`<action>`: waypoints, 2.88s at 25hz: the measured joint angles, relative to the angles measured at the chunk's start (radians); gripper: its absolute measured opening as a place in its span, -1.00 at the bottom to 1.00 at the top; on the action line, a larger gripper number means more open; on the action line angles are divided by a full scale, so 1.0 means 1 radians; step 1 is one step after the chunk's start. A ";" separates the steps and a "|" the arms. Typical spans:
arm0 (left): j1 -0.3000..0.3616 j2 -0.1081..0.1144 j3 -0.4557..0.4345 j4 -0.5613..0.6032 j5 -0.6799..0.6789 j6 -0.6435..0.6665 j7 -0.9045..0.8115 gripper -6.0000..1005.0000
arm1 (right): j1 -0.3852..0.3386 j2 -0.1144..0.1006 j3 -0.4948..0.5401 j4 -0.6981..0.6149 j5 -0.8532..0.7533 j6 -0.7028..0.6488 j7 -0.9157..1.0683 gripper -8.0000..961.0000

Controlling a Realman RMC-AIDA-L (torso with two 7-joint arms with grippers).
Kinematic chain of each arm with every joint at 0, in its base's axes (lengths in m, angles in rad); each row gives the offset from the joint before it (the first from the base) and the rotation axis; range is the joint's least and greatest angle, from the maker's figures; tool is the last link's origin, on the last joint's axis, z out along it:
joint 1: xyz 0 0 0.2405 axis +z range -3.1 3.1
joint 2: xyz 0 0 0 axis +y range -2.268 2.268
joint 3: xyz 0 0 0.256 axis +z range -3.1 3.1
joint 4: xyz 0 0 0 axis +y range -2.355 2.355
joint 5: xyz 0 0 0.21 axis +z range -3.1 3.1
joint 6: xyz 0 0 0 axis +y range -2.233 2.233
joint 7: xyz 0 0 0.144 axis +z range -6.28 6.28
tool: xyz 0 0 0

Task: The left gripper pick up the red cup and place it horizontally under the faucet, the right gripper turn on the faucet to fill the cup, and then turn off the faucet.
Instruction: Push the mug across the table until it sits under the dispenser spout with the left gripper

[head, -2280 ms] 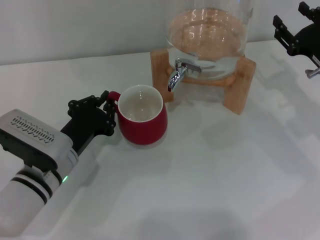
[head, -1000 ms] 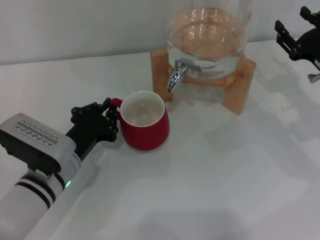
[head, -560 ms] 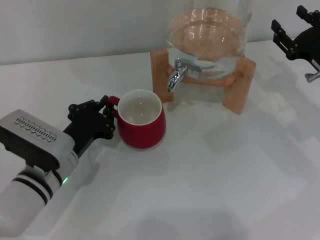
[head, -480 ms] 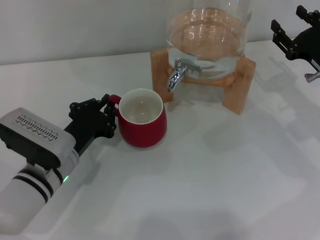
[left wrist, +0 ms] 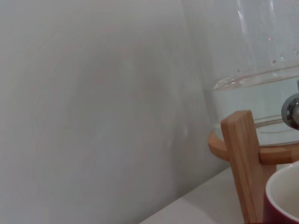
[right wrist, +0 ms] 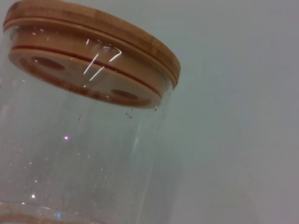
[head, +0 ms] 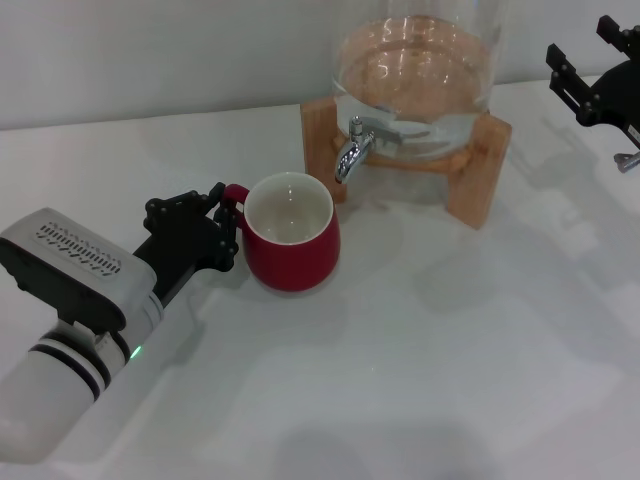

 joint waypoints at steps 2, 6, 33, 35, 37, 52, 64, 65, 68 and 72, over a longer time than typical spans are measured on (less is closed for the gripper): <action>0.000 0.000 0.001 0.002 0.001 0.000 0.000 -0.74 | -0.001 0.000 0.000 0.001 0.000 0.003 0.000 0.38; 0.000 0.001 0.001 0.012 0.001 0.000 0.000 -0.74 | -0.005 0.000 0.000 0.003 0.000 0.008 0.000 0.38; 0.021 -0.004 -0.047 0.004 -0.010 0.000 0.000 -0.73 | -0.009 -0.003 -0.001 -0.002 0.000 0.005 0.000 0.38; 0.020 -0.003 -0.047 0.006 -0.010 0.001 0.000 -0.73 | -0.008 -0.003 -0.002 -0.002 -0.003 0.004 0.001 0.38; 0.019 -0.003 -0.045 0.011 -0.009 0.001 0.000 -0.73 | -0.007 -0.002 -0.003 -0.002 -0.008 0.003 0.005 0.38; 0.044 -0.006 -0.061 0.020 -0.008 0.001 0.002 -0.73 | -0.006 -0.002 -0.003 -0.001 -0.012 0.004 0.015 0.38; 0.034 -0.008 -0.067 0.027 -0.009 0.063 0.004 -0.73 | 0.004 -0.004 -0.019 -0.006 -0.012 0.007 0.024 0.38; 0.033 -0.008 -0.071 0.028 -0.009 0.065 0.004 -0.72 | 0.004 -0.004 -0.021 -0.006 -0.012 0.007 0.024 0.38; 0.026 -0.006 -0.095 0.044 -0.007 0.100 0.005 -0.72 | 0.005 -0.005 -0.027 -0.007 -0.012 0.007 0.025 0.38; 0.015 -0.006 -0.101 0.051 -0.007 0.127 0.006 -0.72 | 0.007 -0.005 -0.032 -0.007 -0.012 0.007 0.025 0.38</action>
